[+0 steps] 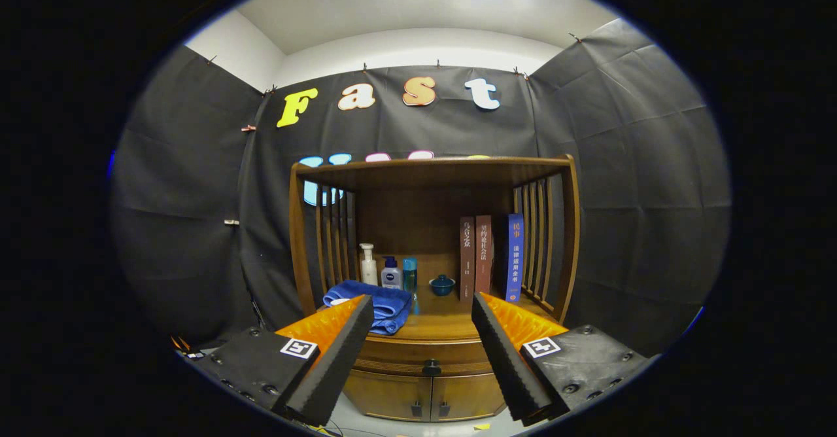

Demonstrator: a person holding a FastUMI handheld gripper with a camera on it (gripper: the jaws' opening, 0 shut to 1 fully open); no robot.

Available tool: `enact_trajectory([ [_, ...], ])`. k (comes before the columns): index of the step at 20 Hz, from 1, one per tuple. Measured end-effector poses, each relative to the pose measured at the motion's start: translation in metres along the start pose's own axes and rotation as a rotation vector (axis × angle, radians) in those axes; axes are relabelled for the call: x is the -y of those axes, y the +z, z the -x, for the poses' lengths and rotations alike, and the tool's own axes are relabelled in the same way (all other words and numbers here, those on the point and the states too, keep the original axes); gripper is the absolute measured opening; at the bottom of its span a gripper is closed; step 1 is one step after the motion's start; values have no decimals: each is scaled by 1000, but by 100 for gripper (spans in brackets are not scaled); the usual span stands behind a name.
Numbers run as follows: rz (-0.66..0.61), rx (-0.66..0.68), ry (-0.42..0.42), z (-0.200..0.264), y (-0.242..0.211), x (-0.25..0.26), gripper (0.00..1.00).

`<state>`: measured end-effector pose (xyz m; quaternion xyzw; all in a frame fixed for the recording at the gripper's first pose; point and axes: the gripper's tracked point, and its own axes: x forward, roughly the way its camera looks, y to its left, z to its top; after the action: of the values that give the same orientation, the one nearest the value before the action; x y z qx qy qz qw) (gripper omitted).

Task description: Pull open the drawer, take out the items inside it, and place them on the countertop above the cabinet.

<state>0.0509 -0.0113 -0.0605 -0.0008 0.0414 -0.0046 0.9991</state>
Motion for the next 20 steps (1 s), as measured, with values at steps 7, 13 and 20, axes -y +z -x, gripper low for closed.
enact_trajectory([
  [7, -24, -102, -10, -54, -82, 4, 99],
  [13, -41, -234, -23, -100, -174, 9, 99],
  [20, -13, -343, -62, -136, -250, 19, 99],
])
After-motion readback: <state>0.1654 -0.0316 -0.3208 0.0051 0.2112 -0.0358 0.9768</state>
